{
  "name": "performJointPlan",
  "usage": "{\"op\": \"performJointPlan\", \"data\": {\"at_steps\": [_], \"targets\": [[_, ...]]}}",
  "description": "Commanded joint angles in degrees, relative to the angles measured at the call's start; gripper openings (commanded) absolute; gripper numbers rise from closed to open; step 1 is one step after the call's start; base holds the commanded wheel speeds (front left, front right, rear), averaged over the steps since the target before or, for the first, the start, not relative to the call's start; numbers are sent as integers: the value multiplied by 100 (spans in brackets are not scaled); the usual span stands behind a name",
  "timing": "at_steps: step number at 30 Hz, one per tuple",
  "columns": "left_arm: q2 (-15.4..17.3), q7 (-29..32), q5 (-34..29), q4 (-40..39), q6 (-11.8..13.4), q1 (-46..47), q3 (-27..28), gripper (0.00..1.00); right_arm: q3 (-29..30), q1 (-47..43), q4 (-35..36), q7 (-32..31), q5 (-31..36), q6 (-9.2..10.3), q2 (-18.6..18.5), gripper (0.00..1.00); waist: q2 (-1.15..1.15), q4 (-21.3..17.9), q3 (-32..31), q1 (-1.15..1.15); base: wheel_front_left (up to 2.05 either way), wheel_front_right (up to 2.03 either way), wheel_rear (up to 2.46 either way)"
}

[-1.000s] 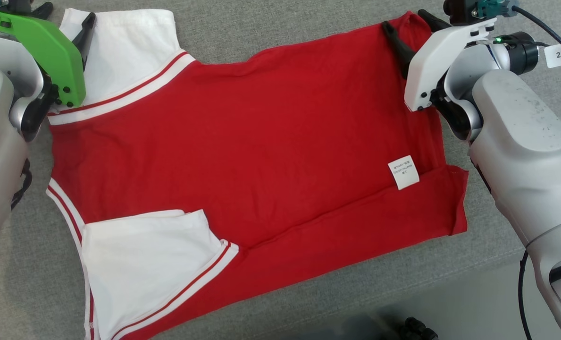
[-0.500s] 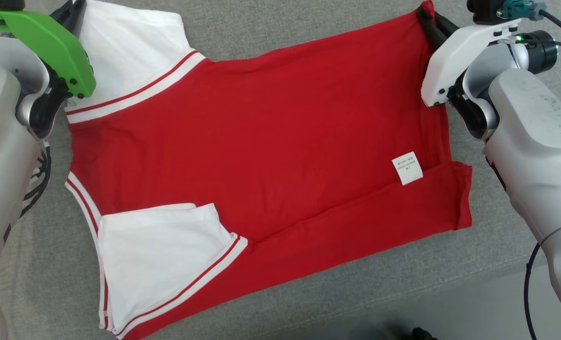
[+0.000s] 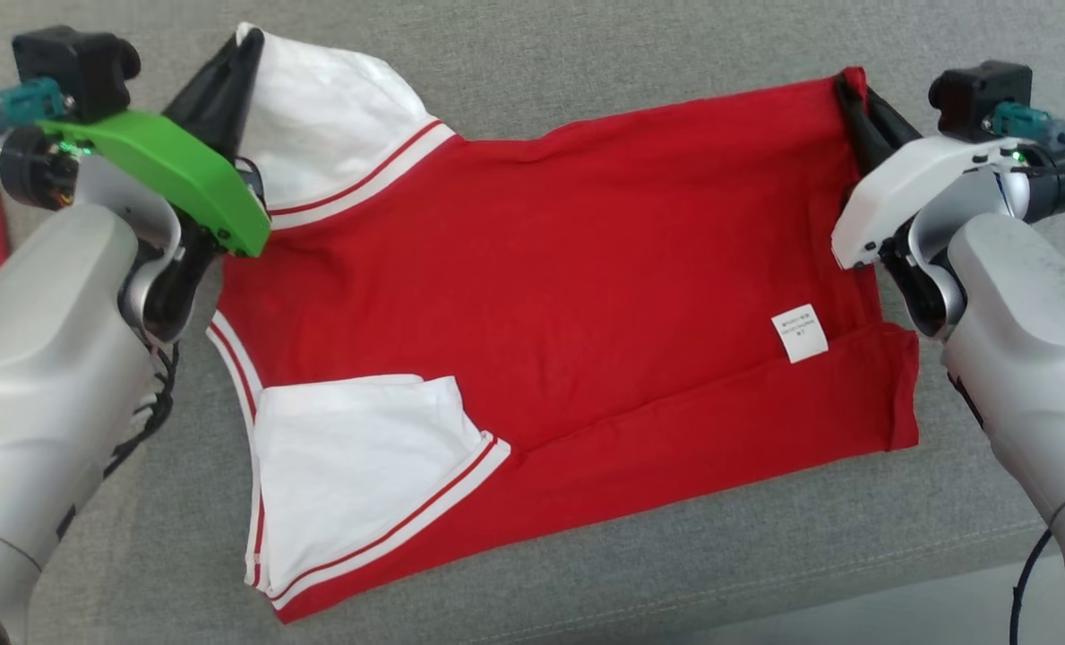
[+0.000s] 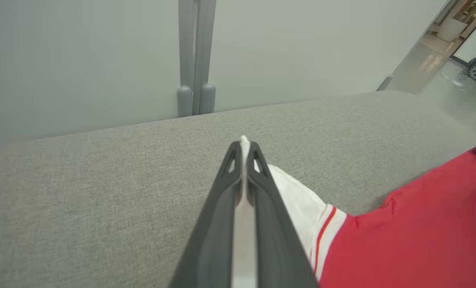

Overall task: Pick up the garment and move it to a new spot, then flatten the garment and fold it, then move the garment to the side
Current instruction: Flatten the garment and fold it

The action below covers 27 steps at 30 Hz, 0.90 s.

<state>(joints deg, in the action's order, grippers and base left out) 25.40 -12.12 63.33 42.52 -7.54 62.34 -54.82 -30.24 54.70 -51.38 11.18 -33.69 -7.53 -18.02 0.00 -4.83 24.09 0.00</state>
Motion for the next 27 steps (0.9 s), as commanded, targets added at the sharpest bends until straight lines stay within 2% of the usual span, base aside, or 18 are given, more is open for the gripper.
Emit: {"op": "performJointPlan", "data": {"at_steps": [1,6,13,17,27], "targets": [[69,-98,1,-142,11,-213,-18,0,-6,-131,-10,100,-33,10,-67,0,0,189,-154,0,0,0,0],[123,-274,-103,-711,59,-770,95,0,74,-444,-45,302,-53,10,-203,0,0,325,-272,0,0,0,0],[151,-303,-463,-1695,467,-1882,740,0,363,-998,129,408,-143,10,-227,0,0,447,-501,0,0,0,0],[135,-304,-720,-2245,653,-2619,1160,0,656,-1397,536,403,-13,9,-270,0,0,464,-605,0,0,0,0],[-202,-300,-1202,-3182,960,-4318,1847,0,1426,-2613,1528,405,319,9,-198,0,0,518,-896,0,0,0,0]]}}
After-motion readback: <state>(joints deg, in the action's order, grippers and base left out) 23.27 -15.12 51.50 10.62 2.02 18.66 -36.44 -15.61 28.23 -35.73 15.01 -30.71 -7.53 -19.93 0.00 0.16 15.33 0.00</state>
